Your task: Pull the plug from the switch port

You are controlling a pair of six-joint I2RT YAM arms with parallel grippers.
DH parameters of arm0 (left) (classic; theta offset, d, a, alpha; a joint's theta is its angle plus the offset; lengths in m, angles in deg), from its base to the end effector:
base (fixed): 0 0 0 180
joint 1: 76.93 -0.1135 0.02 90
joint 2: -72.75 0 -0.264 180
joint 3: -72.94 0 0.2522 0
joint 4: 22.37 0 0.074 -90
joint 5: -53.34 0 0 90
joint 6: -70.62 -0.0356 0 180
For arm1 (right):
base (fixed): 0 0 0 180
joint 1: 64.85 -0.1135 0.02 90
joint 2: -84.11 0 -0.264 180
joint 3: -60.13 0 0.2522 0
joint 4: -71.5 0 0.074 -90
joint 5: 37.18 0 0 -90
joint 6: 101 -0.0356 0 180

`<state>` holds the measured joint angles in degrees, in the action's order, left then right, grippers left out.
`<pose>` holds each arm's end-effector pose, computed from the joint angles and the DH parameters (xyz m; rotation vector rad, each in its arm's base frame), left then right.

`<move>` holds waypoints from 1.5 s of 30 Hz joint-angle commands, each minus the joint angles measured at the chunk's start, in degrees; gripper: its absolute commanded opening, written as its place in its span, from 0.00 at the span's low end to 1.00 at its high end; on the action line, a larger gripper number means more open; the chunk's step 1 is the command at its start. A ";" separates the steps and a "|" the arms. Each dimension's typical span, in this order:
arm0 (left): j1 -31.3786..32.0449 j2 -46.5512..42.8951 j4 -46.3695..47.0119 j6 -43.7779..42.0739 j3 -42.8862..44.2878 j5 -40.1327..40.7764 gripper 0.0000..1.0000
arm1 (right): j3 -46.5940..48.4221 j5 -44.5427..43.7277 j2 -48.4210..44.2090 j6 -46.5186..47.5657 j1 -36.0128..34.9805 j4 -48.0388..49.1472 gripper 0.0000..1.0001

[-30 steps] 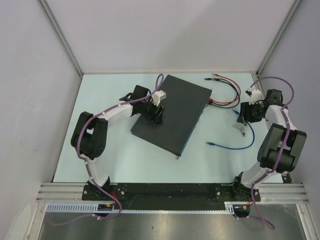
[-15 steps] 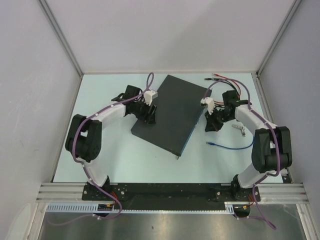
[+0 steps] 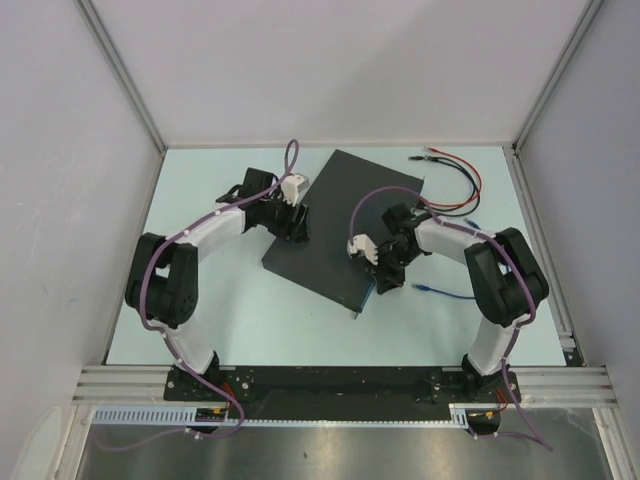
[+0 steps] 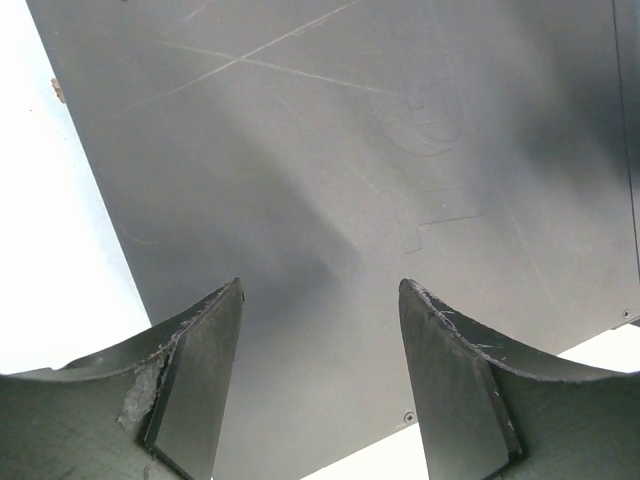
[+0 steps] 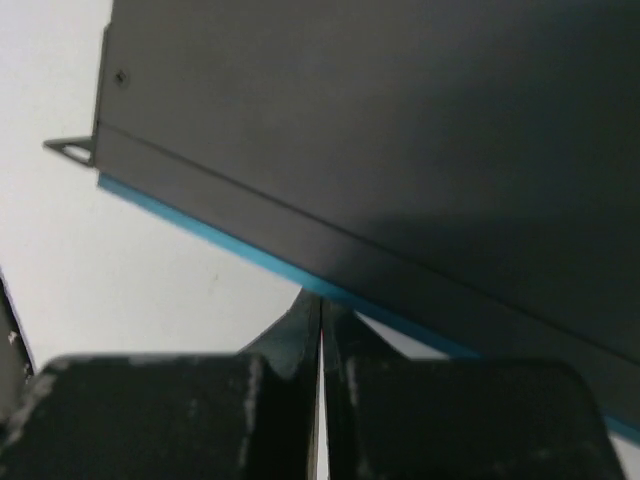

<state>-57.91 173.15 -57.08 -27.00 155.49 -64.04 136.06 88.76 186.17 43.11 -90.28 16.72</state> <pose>0.3463 -0.1367 0.2120 0.7635 2.3445 -0.6783 0.2781 0.1553 0.1591 -1.7975 2.0499 0.8028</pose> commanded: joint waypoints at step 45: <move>4.00 -2.66 -5.68 -5.21 1.17 -0.31 0.69 | 14.12 8.71 14.57 -76.78 31.50 37.67 0.44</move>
<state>-54.24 174.09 -63.31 -30.25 157.02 -65.31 150.58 97.35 199.09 -32.65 -58.15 50.49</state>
